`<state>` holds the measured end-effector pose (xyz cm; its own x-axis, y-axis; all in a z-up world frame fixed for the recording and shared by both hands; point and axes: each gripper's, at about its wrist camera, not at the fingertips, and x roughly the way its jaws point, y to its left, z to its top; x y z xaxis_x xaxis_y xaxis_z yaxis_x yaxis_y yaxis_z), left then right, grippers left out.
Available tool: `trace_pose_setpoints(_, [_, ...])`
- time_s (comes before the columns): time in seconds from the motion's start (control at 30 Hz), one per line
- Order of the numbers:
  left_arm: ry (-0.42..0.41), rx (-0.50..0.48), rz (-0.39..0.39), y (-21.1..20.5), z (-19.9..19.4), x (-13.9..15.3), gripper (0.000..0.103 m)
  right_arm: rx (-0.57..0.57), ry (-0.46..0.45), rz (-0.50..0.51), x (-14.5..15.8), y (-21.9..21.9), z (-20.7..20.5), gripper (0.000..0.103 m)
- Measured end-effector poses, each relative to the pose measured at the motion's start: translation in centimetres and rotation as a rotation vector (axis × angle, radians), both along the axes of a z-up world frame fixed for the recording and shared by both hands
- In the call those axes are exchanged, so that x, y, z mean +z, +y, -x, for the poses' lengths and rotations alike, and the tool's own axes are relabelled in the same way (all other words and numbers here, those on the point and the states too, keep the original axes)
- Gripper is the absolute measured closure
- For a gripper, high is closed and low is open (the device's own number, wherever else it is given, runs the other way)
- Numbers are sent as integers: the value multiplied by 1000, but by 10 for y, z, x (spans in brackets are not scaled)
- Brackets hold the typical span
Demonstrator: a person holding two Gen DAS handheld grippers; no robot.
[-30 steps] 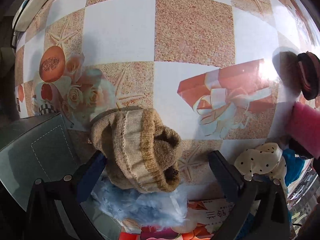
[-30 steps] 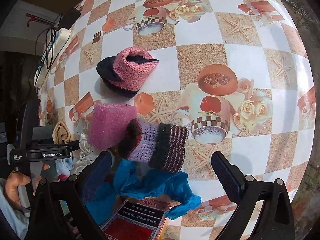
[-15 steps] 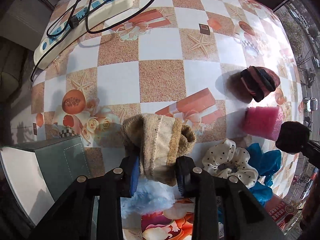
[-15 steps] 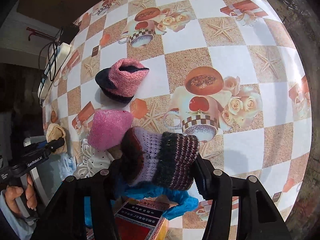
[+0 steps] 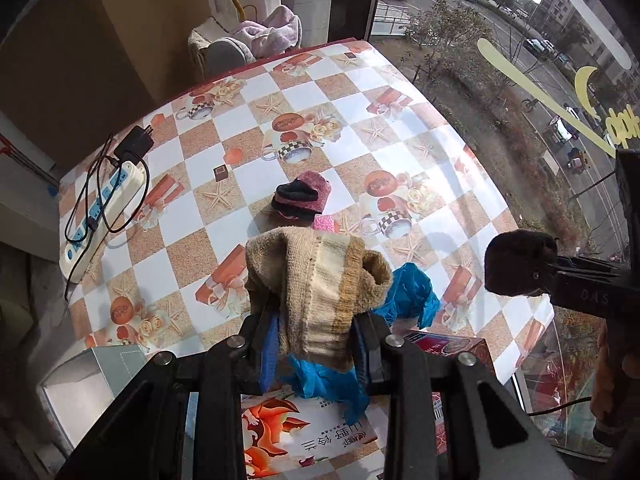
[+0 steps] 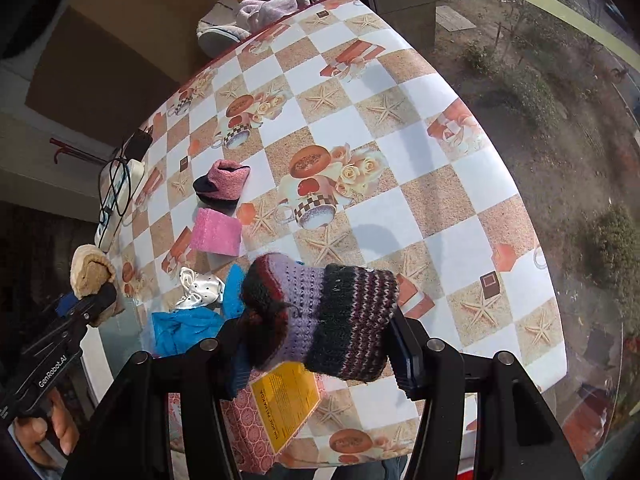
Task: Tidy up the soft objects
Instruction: 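Lift the hat and mitten and carry both toward the white box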
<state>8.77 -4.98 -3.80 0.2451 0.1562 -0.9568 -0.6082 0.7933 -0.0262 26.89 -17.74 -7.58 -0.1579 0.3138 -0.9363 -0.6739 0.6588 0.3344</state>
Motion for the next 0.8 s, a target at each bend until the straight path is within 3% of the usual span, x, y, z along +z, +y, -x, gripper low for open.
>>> trace_pose_setpoints(0.23, [-86,-369,-2,-96,-59,27,69,-93,-43,41,11,-66,15,46])
trace_pose_setpoints(0.47, [-49,-737,44,-180,-48,26,69,-130,-82,121,7,-120,29,46])
trace_pose_setpoints(0.63, [-20,-799,55,-188,-14,25,69,-80,-57,147,-1,-136,57,46])
trace_pose_setpoints(0.8, [8,-740,51,-170,27,25,69,23,-11,116,-2,-126,91,46])
